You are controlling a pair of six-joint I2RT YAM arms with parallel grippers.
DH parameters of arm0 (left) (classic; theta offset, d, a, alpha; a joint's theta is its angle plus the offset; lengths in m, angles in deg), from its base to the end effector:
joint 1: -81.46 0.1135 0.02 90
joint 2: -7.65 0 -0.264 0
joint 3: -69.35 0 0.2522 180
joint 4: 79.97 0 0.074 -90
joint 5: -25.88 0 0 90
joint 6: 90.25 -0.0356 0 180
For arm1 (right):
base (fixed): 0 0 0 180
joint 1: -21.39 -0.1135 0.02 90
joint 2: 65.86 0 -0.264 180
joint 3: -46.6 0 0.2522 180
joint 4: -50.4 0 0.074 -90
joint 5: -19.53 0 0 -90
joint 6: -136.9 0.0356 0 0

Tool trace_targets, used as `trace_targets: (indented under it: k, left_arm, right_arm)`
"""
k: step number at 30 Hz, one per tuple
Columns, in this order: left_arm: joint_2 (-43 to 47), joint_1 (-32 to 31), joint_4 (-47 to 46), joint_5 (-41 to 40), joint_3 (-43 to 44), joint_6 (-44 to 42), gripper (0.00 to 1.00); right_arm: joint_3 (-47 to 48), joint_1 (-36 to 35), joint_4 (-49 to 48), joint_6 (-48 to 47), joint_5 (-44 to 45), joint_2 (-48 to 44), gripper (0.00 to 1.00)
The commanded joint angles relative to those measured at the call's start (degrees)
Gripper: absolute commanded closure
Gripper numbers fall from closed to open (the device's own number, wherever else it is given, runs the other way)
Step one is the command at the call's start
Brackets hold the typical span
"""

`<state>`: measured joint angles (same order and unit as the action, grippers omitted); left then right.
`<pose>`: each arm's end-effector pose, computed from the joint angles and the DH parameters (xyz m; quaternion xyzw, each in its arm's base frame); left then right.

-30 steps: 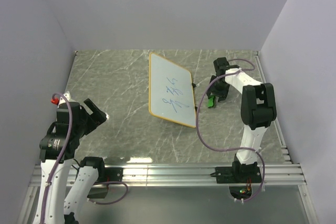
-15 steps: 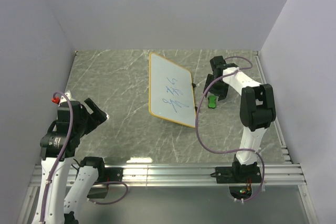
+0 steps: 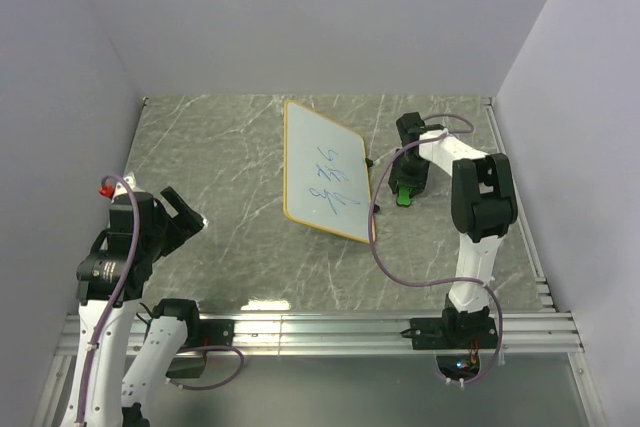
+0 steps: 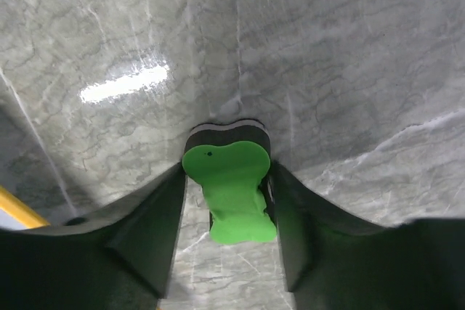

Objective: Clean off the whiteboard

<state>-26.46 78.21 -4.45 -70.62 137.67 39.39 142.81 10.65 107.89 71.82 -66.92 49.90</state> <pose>0.0922 -0.0012 0.3311 -0.3062 0.8568 -0.1024 0.4020 0.3904 0.0718 0.1601 0.1260 0.9851 0.0052 0.1168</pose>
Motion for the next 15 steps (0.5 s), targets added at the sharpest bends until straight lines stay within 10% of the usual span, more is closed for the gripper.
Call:
trace_targets:
  k: [1, 10, 15]
  left_arm:
    - [0.71, -0.18, -1.02, -0.35, 1.6, -1.32, 0.11]
    - [-1.04, -0.44, -2.6, 0.61, 1.86, -2.02, 0.1]
    - [-4.46, -1.94, -5.41, 1.05, 4.14, -3.34, 0.1]
  right_arm:
    - [-0.19, -0.16, -0.83, 0.21, 0.84, 0.43, 0.44]
    - [-2.3, -0.16, 0.4, 0.56, 1.99, -4.22, 0.64]
    - [-3.26, -0.16, 1.71, 1.0, 1.02, -6.78, 1.0]
